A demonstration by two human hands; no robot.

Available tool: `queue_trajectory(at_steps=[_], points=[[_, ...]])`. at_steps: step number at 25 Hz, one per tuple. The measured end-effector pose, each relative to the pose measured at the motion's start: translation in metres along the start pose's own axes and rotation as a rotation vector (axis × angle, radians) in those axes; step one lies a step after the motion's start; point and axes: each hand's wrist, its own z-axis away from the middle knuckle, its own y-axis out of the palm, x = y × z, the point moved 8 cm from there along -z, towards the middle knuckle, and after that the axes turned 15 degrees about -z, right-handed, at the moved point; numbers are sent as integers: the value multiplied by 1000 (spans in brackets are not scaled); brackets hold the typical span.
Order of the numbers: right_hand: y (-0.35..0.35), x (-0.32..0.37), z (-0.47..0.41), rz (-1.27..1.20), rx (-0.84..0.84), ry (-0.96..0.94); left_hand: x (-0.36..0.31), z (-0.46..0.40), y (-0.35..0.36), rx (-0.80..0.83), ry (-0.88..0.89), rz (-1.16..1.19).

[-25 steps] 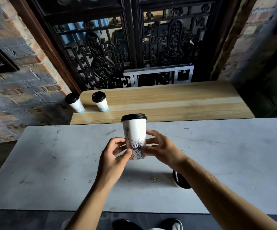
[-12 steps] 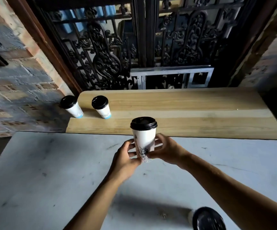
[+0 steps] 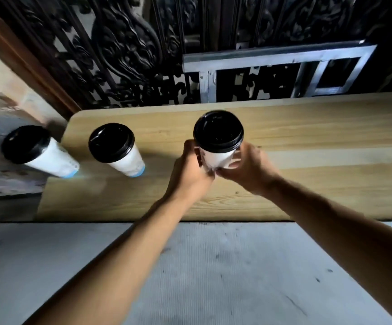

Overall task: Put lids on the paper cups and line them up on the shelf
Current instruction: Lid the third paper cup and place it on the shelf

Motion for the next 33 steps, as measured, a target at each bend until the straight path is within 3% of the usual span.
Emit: queue_trajectory(at_steps=[5,13,20,26,33], points=[[1,-18,-27,103,7,-108,15,-38,26,-67,112,-28],[5,-32,-30,158,-1,-121,24,-37,33,-111,119,-57],[8,-46,-16,90,-22,-6,34,-31,42,-89,74,48],[-7,-57,42,278,107,193,26,28,39,-23,-43,-156],[-52,-17,134,436,147,54,-20,142,26,11,37,-276]])
